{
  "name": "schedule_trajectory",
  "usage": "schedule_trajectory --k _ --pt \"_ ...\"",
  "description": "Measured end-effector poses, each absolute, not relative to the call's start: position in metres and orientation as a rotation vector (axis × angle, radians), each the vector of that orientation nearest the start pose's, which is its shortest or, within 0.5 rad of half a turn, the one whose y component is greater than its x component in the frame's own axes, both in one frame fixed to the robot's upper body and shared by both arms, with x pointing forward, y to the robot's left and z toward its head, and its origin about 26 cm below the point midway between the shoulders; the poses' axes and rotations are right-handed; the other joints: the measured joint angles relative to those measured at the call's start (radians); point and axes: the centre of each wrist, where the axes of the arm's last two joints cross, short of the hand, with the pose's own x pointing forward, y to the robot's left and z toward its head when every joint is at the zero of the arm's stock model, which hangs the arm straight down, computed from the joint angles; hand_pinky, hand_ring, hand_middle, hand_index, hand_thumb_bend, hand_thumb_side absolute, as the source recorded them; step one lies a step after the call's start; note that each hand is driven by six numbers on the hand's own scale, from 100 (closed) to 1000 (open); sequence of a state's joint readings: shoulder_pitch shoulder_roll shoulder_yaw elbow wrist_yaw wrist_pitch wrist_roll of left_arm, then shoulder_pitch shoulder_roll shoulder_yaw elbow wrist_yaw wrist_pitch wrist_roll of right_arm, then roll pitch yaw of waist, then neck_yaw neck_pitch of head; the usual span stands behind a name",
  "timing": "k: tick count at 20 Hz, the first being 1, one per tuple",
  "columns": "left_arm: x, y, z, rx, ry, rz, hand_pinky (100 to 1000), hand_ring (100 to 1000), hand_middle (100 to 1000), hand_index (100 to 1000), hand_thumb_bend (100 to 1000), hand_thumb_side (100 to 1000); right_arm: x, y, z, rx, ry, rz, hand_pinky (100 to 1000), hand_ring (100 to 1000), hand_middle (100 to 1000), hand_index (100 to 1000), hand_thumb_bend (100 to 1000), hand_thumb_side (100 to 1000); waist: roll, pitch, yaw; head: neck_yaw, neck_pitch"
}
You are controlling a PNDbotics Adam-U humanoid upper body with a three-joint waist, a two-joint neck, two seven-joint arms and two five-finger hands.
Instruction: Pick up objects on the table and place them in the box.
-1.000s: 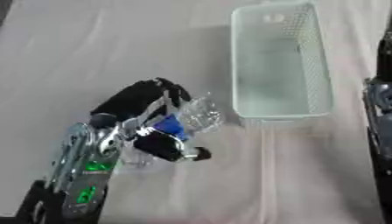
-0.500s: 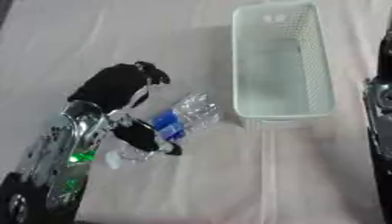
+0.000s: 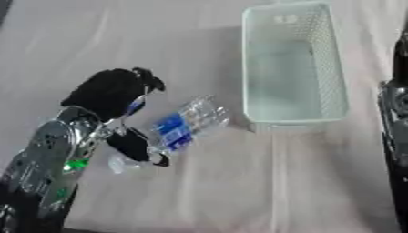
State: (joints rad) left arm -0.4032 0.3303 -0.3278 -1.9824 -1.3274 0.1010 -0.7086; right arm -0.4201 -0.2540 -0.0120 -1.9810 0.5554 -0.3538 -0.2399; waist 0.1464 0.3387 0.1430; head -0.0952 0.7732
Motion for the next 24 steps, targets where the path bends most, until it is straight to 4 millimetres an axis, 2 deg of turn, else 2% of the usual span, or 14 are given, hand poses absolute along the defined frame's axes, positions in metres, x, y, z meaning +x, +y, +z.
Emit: schedule_trajectory --k 3,13,24 --pt "0.296 0.172 0.194 1.113 -1.393 -1.672 378 638 698 827 915 468 0.312 -0.24 0.226 0.885 3.229 -0.525 400 657 824 871 157 939 0.0 0.0 -0.002 0.0 0.0" --pt "0.293 0.16 0.188 1.027 -1.427 -1.603 338 603 668 817 858 448 0.312 -0.239 0.229 0.877 3.222 -0.515 400 656 824 872 156 939 0.0 0.002 -0.006 0.0 0.0" --pt "0.298 0.149 0.171 0.953 -1.422 -1.566 337 601 689 815 845 465 0.313 -0.234 0.232 0.853 3.217 -0.509 399 654 824 872 156 935 0.0 0.018 -0.019 0.0 0.0"
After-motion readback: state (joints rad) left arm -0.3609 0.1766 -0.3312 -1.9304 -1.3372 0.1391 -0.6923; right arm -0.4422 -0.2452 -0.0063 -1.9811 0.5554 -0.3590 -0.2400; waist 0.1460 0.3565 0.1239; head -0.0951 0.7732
